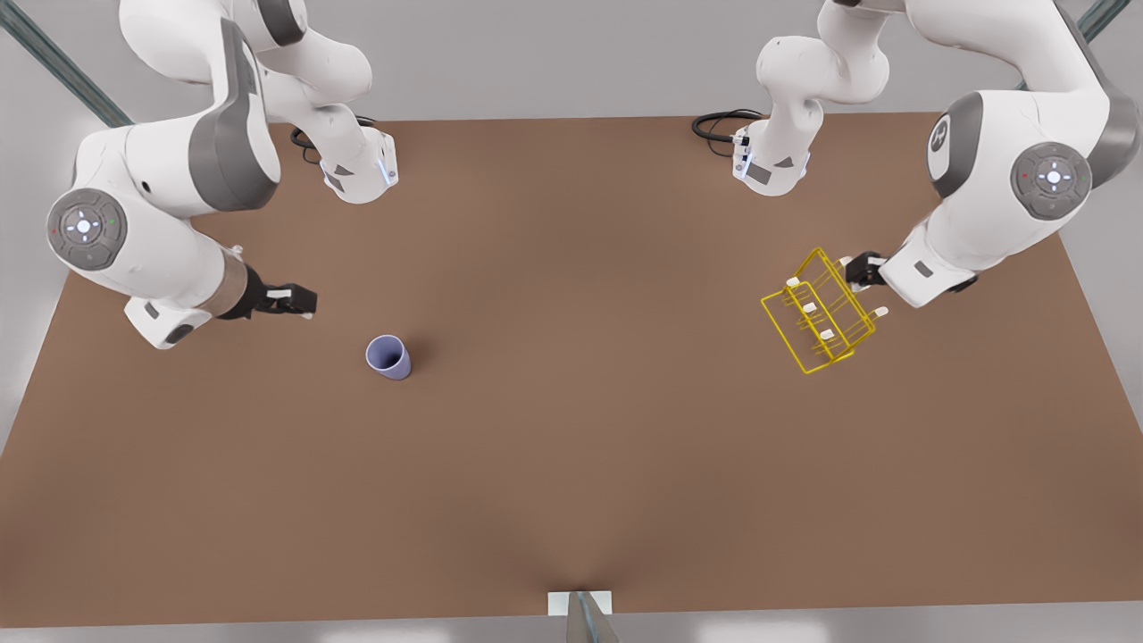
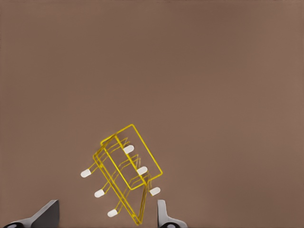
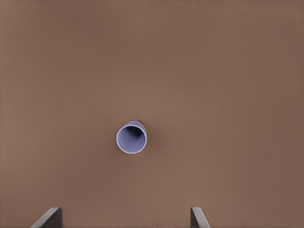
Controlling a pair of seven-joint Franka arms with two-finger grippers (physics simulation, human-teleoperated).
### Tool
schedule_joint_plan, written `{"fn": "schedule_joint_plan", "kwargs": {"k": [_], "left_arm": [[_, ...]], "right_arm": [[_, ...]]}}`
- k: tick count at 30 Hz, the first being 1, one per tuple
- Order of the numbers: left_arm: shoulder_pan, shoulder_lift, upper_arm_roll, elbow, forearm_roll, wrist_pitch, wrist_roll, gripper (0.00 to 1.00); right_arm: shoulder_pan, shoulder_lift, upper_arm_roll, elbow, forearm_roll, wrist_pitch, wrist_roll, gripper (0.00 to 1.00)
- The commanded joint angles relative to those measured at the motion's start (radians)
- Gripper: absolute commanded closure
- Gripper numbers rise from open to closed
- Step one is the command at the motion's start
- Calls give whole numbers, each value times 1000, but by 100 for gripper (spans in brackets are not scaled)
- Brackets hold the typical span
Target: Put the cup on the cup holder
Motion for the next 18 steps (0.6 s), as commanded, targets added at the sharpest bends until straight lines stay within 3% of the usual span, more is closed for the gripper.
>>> {"fn": "schedule_joint_plan", "kwargs": {"k": [1, 5, 9, 10, 14, 18], "left_arm": [[1, -1, 0, 1, -1, 40, 12, 0], [1, -1, 2, 1, 2, 28, 18, 0], [0, 5, 2, -1, 1, 0, 19, 0], [-2, 5, 2, 1, 1, 0, 19, 0], [3, 7, 5, 1, -2, 17, 29, 0], [3, 5, 30, 25, -2, 32, 42, 0]], "right_arm": [[2, -2, -1, -5, -4, 57, 27, 0], [145, 116, -5, -18, -7, 132, 88, 0], [169, 115, 3, -249, -1, 393, 124, 0], [173, 107, 44, -317, -4, 405, 161, 0], [147, 97, 47, -559, -76, 730, 93, 0], [142, 35, 42, -751, -76, 933, 87, 0]]}}
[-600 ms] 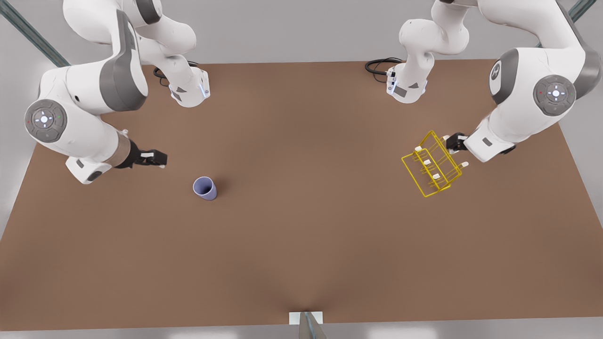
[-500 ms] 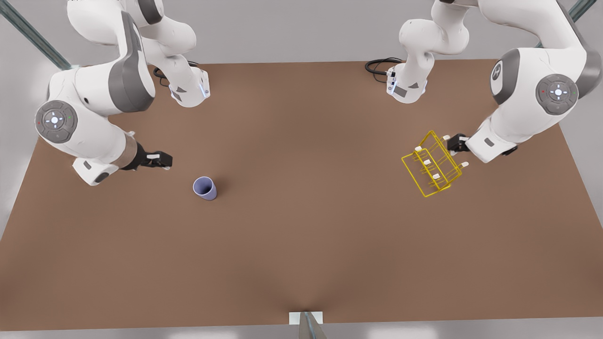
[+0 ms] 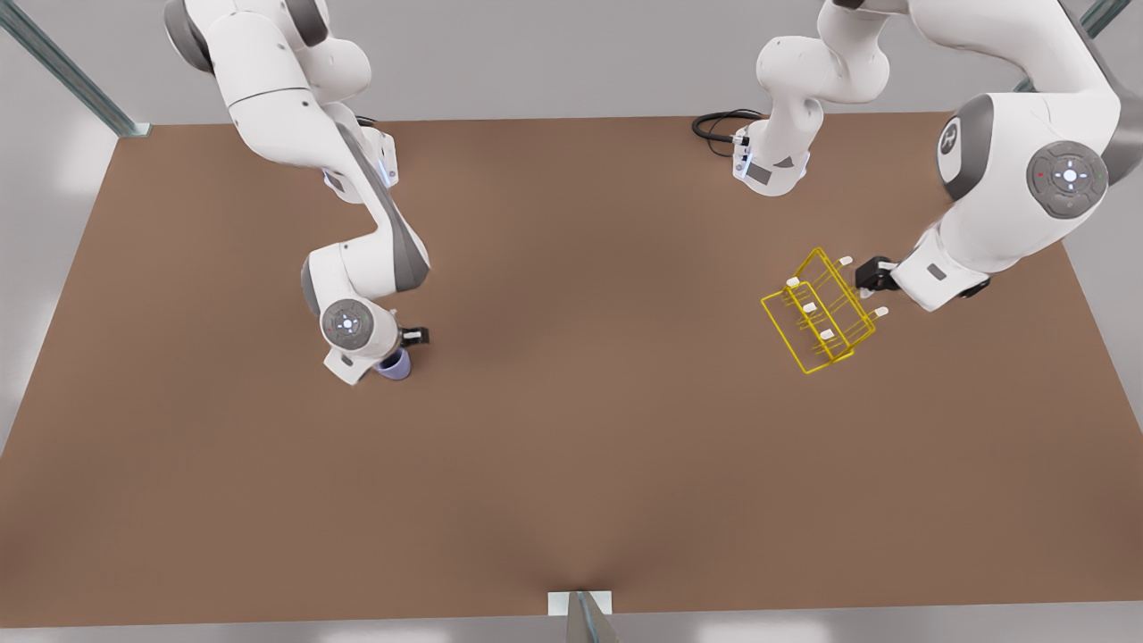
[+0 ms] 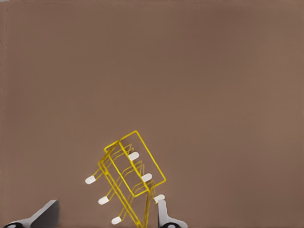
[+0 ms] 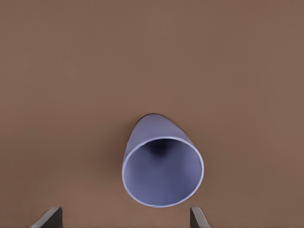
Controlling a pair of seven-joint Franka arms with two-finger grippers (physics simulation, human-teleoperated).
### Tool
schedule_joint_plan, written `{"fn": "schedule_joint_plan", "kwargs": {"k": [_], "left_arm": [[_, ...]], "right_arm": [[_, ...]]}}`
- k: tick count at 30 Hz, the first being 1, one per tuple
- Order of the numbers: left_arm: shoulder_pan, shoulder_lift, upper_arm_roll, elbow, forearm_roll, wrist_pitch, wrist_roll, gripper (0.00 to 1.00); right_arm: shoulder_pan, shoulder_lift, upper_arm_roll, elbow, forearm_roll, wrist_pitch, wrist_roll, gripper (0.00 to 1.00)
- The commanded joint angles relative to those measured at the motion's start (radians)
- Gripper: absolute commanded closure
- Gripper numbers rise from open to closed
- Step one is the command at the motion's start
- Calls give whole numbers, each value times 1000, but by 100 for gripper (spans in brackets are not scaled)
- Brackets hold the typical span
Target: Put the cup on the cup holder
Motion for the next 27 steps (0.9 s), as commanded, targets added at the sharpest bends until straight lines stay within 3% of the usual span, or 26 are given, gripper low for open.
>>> {"fn": "schedule_joint_plan", "kwargs": {"k": [1, 27], "left_arm": [[1, 0, 5, 8, 1, 16, 27, 0], [1, 36, 5, 5, 4, -4, 26, 0]], "right_arm": [[0, -7, -6, -39, -9, 287, 26, 0], [44, 18, -6, -156, 8, 315, 82, 0]]}}
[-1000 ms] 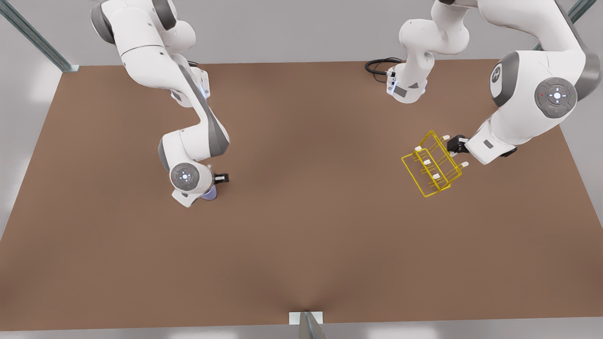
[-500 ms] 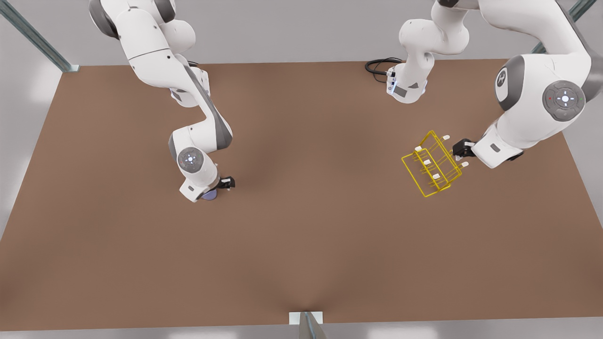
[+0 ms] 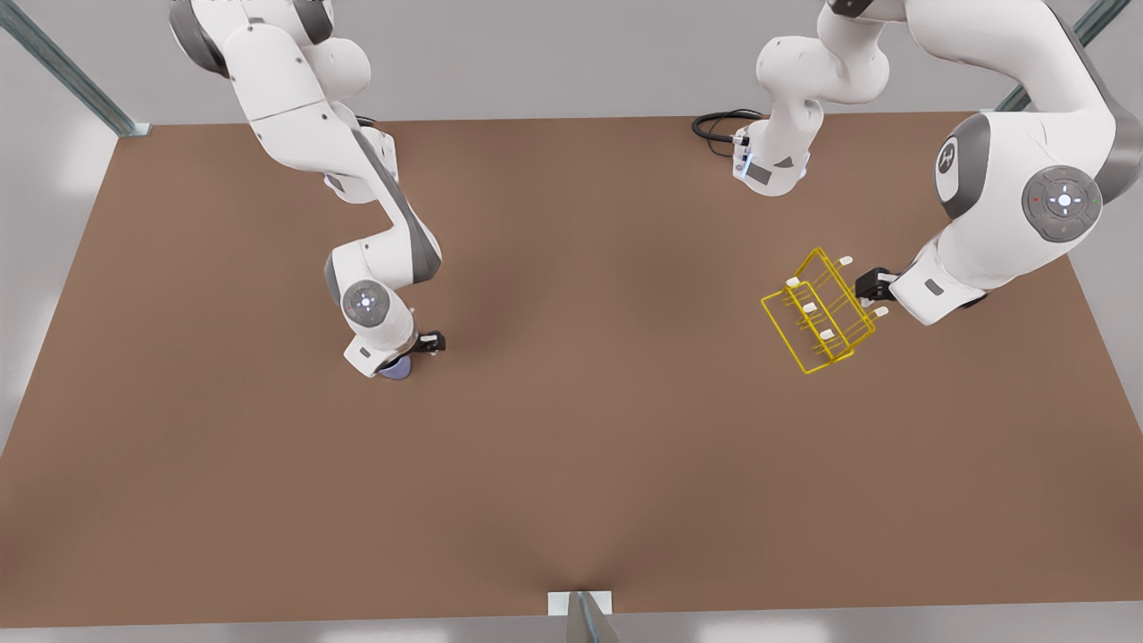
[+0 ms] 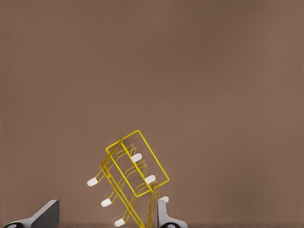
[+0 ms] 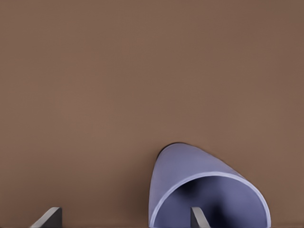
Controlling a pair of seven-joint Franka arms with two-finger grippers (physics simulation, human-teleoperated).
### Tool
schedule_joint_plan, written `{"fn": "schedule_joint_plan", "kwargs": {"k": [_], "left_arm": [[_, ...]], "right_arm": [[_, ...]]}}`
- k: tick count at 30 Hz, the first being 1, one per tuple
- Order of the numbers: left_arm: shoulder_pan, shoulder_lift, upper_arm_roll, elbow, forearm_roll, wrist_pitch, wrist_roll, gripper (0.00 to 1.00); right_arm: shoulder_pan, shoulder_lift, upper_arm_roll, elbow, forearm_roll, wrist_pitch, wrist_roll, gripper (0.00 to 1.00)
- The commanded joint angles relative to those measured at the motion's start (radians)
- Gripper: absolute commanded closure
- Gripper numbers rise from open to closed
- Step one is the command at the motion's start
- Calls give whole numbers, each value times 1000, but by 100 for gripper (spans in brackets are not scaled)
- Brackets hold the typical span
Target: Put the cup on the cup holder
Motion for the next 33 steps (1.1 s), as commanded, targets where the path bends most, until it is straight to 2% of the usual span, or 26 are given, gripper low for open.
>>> {"fn": "schedule_joint_plan", "kwargs": {"k": [1, 7, 8, 9, 10, 15, 17, 18, 22, 27, 29, 31, 33], "left_arm": [[0, -1, 0, 0, 0, -2, 3, 0], [0, 6, 0, 0, 0, -3, 2, 0], [0, 7, 0, 0, 0, -3, 2, 0], [0, 7, 0, 0, 0, -3, 3, 0], [0, 7, 0, 0, 0, -3, 3, 0], [0, 12, 0, 0, 0, -3, 5, 0], [0, 13, 0, 0, 0, -3, 5, 0], [0, 13, 0, 0, 0, -3, 5, 0], [2, 19, 0, 0, 0, -2, 7, 0], [0, 19, 0, 2, 2, -3, 7, 0], [0, 15, 5, 7, 2, -48, 39, 0], [0, 13, 20, 10, -1, -60, 53, 0], [-3, 13, 19, 63, -24, -92, 54, 0]], "right_arm": [[-3, 17, 0, 1, 1, 2, 14, 0], [-4, 49, 0, 8, 0, 0, 16, 0], [-4, 49, 0, 11, 0, -3, 6, 9], [-7, 49, 0, 11, 0, -5, 3, 29], [-13, 49, -2, 11, 0, -8, -3, 35], [-47, 51, -17, 12, 0, -20, -49, 49], [-44, 51, -17, 29, 0, -38, -37, 61], [-43, 51, -17, 34, 0, -52, -34, 61], [-40, 54, -16, 67, 0, -115, -40, 79], [-40, 54, -14, 81, 0, -139, -43, 79], [-30, 56, -2, 215, 5, -273, -55, 79], [34, 57, 6, 300, 80, -256, -46, 79], [144, 89, 0, 394, 259, -209, -34, 79]]}}
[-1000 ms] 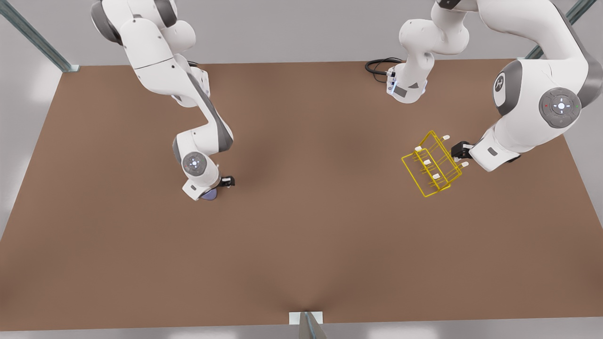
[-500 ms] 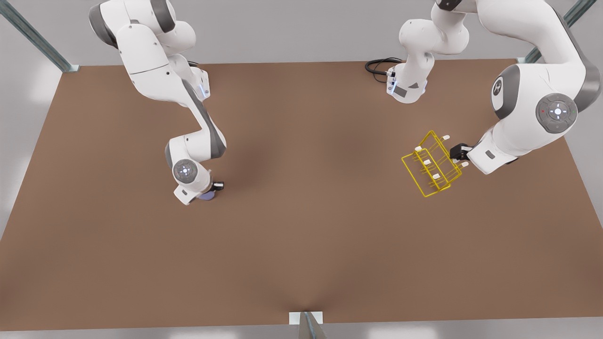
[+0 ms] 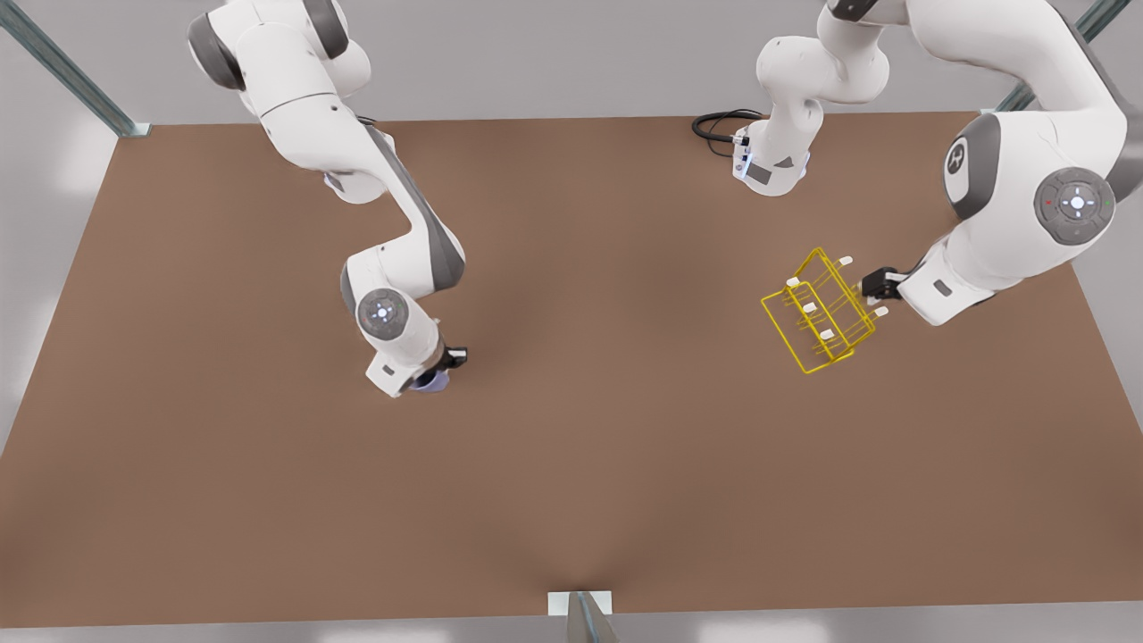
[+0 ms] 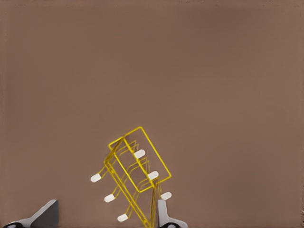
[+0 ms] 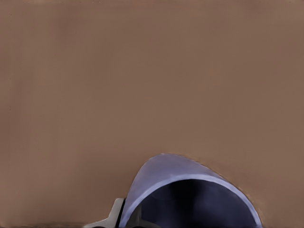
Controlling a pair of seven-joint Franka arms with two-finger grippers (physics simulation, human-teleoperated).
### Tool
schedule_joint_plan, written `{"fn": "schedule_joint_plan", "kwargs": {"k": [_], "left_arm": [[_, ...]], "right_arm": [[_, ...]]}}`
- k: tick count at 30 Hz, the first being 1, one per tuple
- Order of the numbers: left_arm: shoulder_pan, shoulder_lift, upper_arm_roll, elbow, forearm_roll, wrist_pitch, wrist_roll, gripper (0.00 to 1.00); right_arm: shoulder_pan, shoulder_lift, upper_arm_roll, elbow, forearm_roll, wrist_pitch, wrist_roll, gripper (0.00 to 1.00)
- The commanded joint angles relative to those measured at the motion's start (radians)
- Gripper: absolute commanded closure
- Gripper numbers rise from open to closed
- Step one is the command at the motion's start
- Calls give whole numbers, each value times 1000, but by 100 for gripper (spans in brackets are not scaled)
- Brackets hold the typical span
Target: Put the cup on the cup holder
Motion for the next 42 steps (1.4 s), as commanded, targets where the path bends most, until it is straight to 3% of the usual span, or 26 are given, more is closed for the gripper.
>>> {"fn": "schedule_joint_plan", "kwargs": {"k": [1, 5, 8, 10, 17, 28, 29, 30, 35, 42], "left_arm": [[-3, -3, 0, 17, -16, -50, 38, 0], [1, -3, 7, 59, -31, -93, 44, 0], [0, -9, 67, 62, -62, -128, 135, 0], [1, -7, 99, 59, -62, -153, 209, 0], [37, 34, 118, 48, -65, -155, 209, 0], [38, 57, 118, 50, -64, -148, 204, 0], [38, 57, 119, 51, -64, -148, 209, 0], [38, 56, 119, 51, -62, -147, 206, 0], [6, 62, 112, 51, -93, -144, 183, 0], [-204, 114, 83, 45, -88, -92, -547, 0]], "right_arm": [[75, 22, -2, 60, 191, 29, 2, 79], [229, 275, 0, 366, 725, 367, 16, 79], [237, 457, 32, 626, 906, 474, 13, 79], [210, 583, 123, 806, 943, 480, -33, 79], [230, 709, 165, 811, 1159, 480, -766, 79], [233, 764, 187, 786, 1159, 471, -861, 79], [233, 764, 187, 786, 1159, 471, -861, 58], [233, 764, 187, 786, 1158, 473, -872, 0], [221, 721, 187, 696, 1153, 467, -880, 0], [152, 613, 188, 542, 1104, 322, -870, 0]]}}
